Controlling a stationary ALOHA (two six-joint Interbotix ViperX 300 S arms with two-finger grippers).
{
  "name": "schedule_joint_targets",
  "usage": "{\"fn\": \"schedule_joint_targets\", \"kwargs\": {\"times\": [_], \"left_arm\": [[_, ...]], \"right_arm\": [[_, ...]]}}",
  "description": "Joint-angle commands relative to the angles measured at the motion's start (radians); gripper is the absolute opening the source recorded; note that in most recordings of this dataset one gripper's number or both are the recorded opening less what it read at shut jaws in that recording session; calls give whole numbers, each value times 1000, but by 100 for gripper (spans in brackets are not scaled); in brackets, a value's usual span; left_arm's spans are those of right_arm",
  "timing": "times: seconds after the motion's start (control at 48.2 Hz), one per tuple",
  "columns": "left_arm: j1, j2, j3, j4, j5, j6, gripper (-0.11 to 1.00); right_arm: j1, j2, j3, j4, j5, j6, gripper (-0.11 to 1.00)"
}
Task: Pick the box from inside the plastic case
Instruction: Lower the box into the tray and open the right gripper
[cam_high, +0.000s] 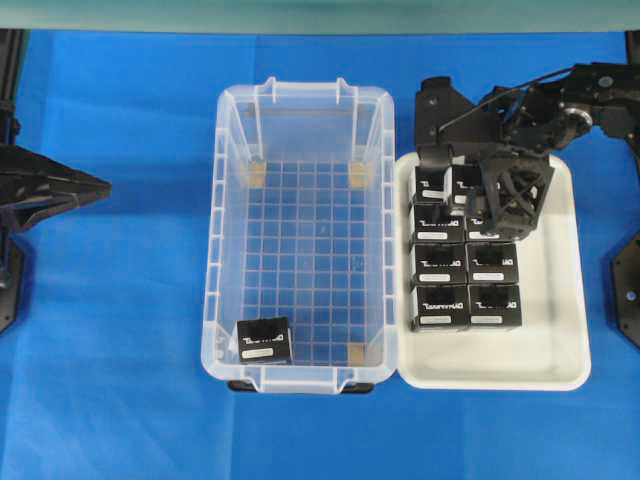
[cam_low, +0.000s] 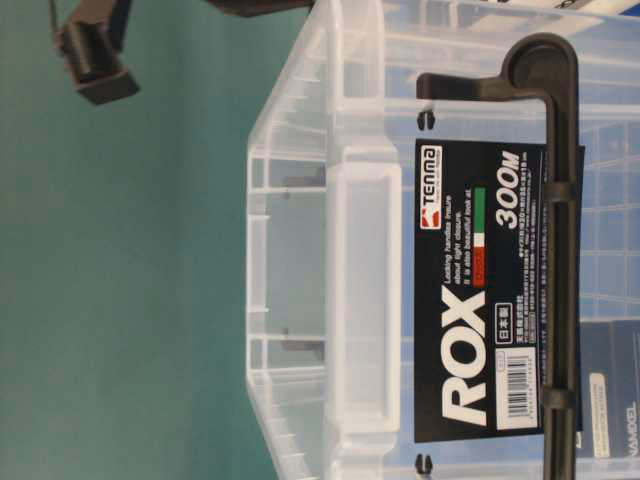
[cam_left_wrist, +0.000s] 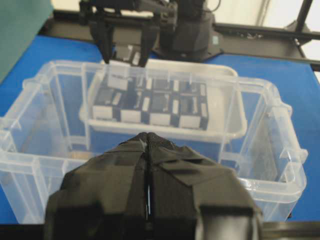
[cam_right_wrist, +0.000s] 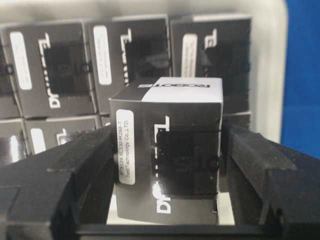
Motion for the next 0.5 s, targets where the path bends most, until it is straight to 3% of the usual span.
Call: {"fn": "schedule_joint_targets", "kwargs": {"times": [0.0,0.394,0.477], "left_arm": [[3,5,-25,2,-5,-2,-7],[3,9,-29,0,-5,-2,-7],[3,9,-28,2,-5,-3,-7]], "right_arm": [[2,3,8,-2,-23,-3,66],[3,35,40,-9,-89,0,66],[2,38,40,-9,-92,-2,62]]}}
